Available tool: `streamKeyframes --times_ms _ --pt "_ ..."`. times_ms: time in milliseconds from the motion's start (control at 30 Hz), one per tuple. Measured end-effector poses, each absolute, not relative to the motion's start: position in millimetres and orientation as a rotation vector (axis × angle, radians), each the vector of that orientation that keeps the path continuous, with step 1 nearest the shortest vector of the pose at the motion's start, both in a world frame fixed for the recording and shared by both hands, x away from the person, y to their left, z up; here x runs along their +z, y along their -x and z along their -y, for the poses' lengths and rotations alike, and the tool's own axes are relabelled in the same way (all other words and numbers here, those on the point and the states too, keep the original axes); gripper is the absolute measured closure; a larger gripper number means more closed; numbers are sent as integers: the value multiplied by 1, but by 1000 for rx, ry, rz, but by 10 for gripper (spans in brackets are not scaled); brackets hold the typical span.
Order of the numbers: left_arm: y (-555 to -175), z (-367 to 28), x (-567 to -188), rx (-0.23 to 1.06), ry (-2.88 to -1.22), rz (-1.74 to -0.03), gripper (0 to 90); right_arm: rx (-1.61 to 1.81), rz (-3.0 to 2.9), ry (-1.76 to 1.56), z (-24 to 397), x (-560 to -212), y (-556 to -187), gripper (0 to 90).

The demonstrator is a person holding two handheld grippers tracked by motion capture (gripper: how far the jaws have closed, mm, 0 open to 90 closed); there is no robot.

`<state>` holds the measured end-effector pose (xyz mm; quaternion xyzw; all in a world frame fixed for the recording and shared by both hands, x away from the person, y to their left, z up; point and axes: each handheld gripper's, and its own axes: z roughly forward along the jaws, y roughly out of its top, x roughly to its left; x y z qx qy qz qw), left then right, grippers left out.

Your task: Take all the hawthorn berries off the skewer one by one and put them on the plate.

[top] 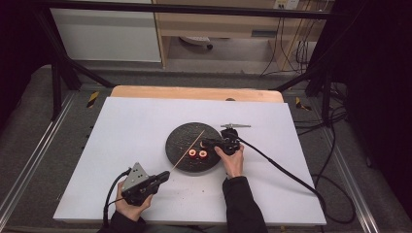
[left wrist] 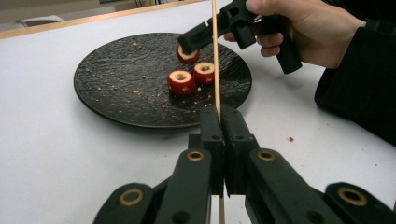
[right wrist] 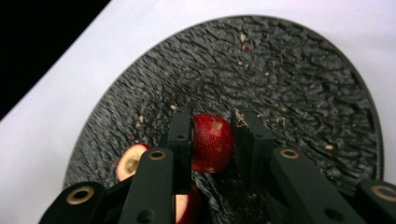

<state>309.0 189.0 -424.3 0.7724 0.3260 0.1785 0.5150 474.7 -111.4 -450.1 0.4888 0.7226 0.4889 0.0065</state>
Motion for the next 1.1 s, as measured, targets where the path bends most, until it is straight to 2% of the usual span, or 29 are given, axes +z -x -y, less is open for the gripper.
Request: streamKeyframes --times_ms 167,433,667,833,1000,1100 --pt "-309 -189 -424 427 -1861 -786 883 1494 -2263 -1523 111 -452 -475 691" --pt "-310 -189 -424 425 -1864 -787 883 1489 -2252 -1446 116 -434 -466 566" --pt "-310 -189 -423 425 -1864 -790 883 1466 -2266 -1346 126 -421 -451 387" --pt "-312 -189 -422 422 -1863 -798 883 1477 -2268 -1293 139 -417 -437 211" --pt "-315 -189 -420 417 -1870 -805 883 1448 -2272 -1249 155 -418 -423 88" --pt "-316 -187 -419 412 -1877 -812 883 1424 -2272 -1216 167 -421 -414 50"
